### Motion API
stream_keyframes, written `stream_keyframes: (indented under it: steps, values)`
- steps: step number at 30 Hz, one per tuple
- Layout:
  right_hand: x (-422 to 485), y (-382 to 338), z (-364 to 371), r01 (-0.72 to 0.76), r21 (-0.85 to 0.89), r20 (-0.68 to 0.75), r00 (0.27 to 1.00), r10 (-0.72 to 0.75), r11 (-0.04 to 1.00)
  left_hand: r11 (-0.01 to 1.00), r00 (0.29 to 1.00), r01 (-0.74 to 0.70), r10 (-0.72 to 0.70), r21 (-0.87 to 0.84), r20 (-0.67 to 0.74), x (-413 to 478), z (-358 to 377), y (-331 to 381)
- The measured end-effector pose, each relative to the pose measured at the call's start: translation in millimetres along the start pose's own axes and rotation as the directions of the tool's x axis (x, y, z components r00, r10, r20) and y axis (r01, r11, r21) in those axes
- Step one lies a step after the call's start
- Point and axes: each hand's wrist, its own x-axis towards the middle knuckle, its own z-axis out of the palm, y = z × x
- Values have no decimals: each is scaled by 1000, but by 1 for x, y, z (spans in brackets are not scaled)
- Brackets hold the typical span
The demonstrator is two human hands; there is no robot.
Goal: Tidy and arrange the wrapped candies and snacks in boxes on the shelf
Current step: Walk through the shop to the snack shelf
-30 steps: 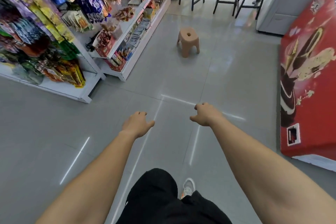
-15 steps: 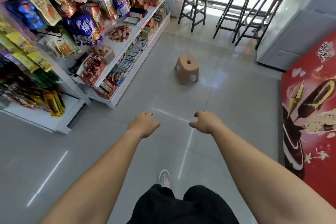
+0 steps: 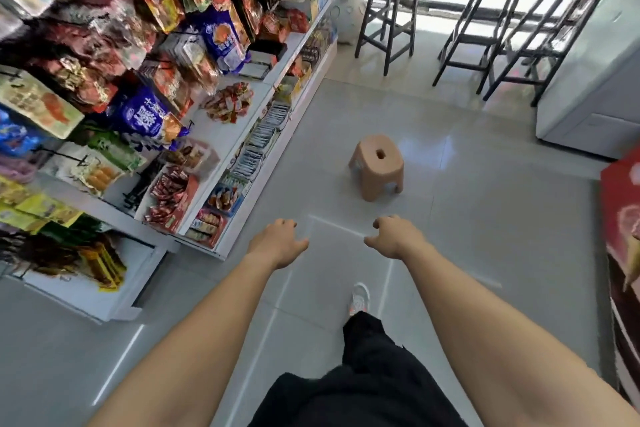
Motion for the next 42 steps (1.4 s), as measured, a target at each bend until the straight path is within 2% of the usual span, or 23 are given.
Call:
stream_keyframes:
  steps: [5,14,21,27,31,36,42]
  values:
    - [83,-4,-83,2,-26,20,1000,-2,1000,994,997,71,-69,-86,33,77,-58,17]
    - [239,-37,-189,6,-29,52,999,-4,1000,983,996,82,-76,-163,44,229,-151,18]
    - [385,-91,-272,-55,-59,66,996,59,997,973,998,40,-30,-229,50,384,-243,-2]
    - [482,-153,-336,-131,29,86,988,128,991,967,997,58,-44,-250,61,486,-334,-28]
    - [527,-199,-378,-83,0,124,989,83,997,952,996,89,-81,-292,41,536,-377,-46]
    - [611,-244,-424,47,-143,151,988,-25,989,912,989,147,-147,-382,28,590,-407,-63]
    - [728,-310,-471,283,-262,235,946,-223,923,799,931,340,-362,-496,54,642,-433,-86]
